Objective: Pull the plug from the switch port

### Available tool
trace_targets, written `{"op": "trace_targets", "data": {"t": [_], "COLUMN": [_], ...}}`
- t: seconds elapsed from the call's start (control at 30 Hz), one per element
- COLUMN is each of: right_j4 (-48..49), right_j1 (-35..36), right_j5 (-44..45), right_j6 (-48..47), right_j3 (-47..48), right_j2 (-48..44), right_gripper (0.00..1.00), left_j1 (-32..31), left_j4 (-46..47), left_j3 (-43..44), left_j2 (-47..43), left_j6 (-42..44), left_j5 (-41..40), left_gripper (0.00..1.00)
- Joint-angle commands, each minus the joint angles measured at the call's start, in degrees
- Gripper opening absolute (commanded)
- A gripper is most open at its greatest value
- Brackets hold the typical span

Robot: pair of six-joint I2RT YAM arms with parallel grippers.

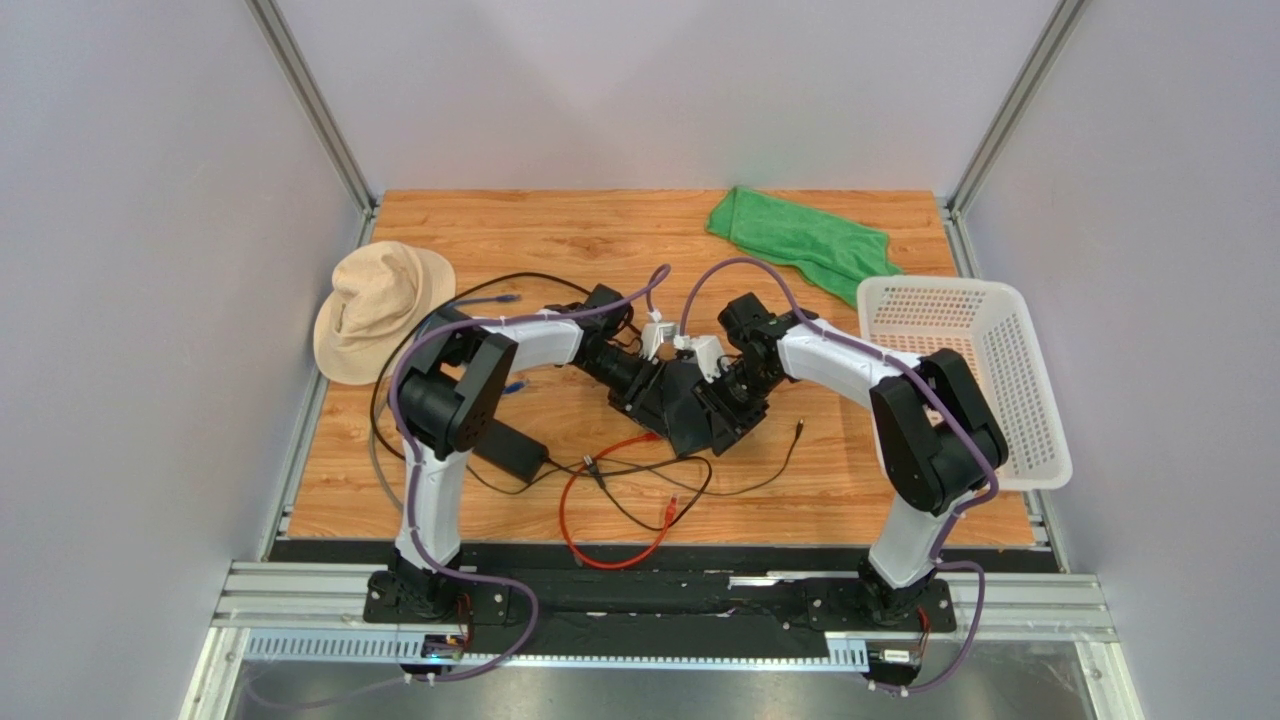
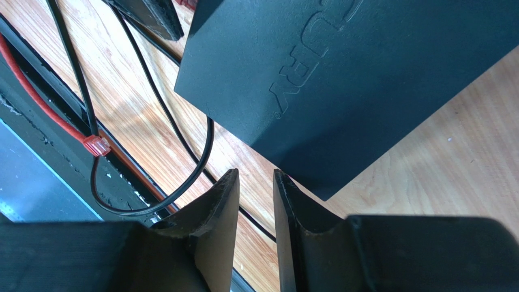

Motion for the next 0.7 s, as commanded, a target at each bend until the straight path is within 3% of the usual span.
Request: {"op": "trace_targets", "data": {"t": [0.0,0.37,0.67], "right_j4": [1.7,-2.8,1.1], "right_j1": [0.1,0.1,0.7], "right_j5": [0.3,-7.2,1.4], "right_j6": [1.2,-0.7,0.1], "right_j3": [0.9,5.3,5.1], "right_j2": [0.0,-2.0,1.5], "right_gripper": [0.31,0.28,0.25], "left_j1": [1.0,4.6,4.6], "left_j4": [-1.2,-0.4,-0.3], "left_j3": [2.0,2.6,3.5], "left_j2": [1.6,3.5,5.2], "left_j6": [-0.4,-3.3,-4.1], "left_j5": [0.3,5.8,7.2], "left_gripper": [0.44,0.45,0.44]}}
